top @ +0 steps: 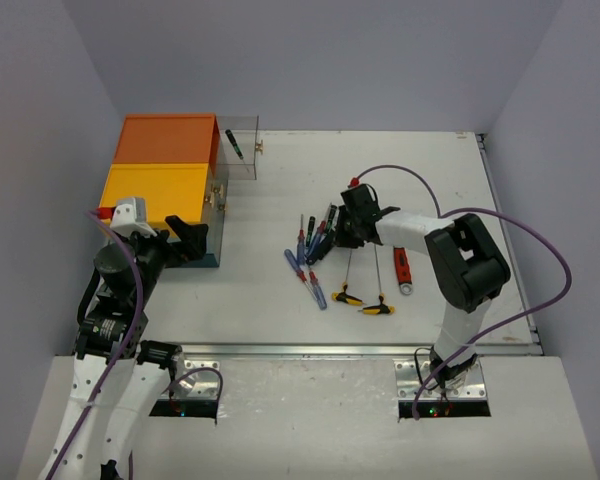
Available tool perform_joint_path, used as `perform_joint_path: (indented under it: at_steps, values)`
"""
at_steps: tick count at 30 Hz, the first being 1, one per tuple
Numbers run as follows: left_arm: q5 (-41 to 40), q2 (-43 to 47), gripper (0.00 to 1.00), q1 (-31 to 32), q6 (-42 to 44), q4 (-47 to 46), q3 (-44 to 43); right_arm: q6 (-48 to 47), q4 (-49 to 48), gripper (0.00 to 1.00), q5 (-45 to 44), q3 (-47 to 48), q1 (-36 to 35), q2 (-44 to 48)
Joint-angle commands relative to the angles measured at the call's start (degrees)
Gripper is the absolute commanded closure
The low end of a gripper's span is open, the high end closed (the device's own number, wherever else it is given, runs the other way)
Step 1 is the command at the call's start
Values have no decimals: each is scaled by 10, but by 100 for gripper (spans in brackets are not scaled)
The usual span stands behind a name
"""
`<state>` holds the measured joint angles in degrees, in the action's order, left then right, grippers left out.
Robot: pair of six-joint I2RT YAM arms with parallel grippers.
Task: Sort the tools into containers
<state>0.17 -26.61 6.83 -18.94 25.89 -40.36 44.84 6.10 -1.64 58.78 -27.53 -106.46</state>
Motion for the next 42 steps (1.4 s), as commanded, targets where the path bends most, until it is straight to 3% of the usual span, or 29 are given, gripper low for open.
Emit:
perform_joint_path:
  at_steps: [1,6,8,14,22,27,32,36,42]
  values:
    - [8,3,0,6,2,-29,1,11,-8,77,0,35,-4,-28]
    - [11,0,0,6,2,-29,1,16,8,64,-7,49,-4,-53]
    - [11,-1,0,6,3,-29,1,19,18,63,-21,55,-6,-65]
    - [13,0,0,6,3,-29,2,3,47,85,-93,34,-16,-33]
    - [11,5,0,6,2,-30,2,-49,125,86,-132,64,-15,-50]
    - [14,6,0,6,2,-30,2,-84,152,80,-138,55,-15,-49]
    - [14,8,0,6,2,-30,2,-101,169,85,-135,64,-16,-42]
    - [10,10,0,6,2,-30,2,-107,172,100,-129,63,-16,-21]
    - [10,7,0,6,2,-29,2,-107,175,100,-155,51,-16,89]
